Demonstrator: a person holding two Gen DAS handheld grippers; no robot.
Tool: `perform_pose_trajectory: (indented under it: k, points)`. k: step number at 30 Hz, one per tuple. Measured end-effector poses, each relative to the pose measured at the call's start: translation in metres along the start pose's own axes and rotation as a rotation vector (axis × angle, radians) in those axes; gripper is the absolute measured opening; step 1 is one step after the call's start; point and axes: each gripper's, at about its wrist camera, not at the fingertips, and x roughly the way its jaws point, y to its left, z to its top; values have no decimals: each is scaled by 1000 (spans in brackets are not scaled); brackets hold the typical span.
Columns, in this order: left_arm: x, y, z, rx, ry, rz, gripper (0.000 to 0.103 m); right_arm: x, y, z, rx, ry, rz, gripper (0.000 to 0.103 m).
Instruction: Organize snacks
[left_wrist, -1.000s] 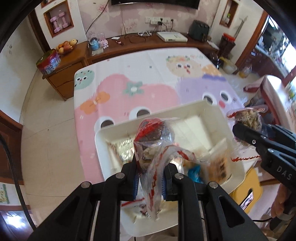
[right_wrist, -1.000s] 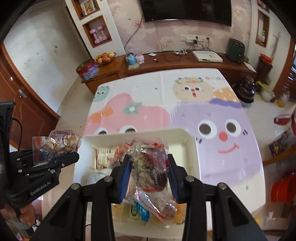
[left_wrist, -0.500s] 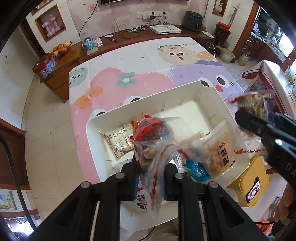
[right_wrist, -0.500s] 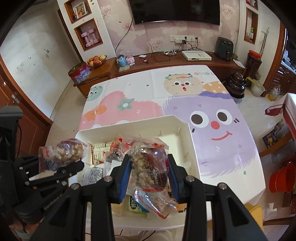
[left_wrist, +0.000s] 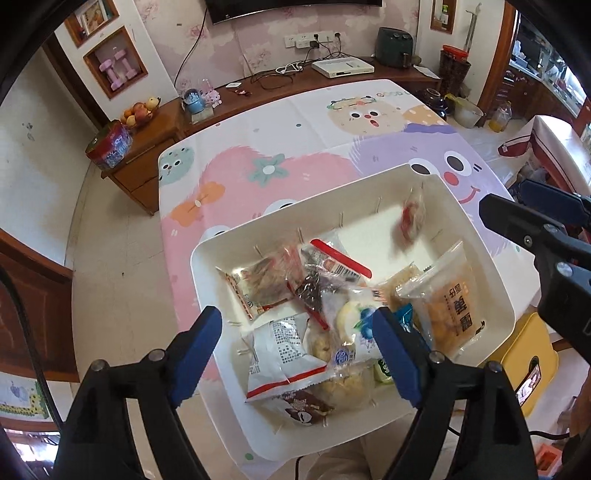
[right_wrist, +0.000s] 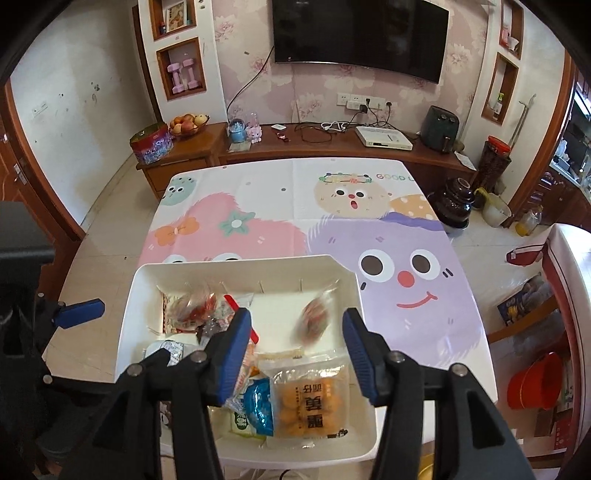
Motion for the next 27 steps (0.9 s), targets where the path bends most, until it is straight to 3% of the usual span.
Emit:
perform_pose_trajectory:
  k: [17, 27]
  points:
    - [-27, 2, -25, -48, -41, -10, 83, -27, 4, -20, 19, -5, -8, 52]
    - [-62, 5, -30, -142, -147, 9, 89, -61, -1, -34, 47, -39, -18, 52]
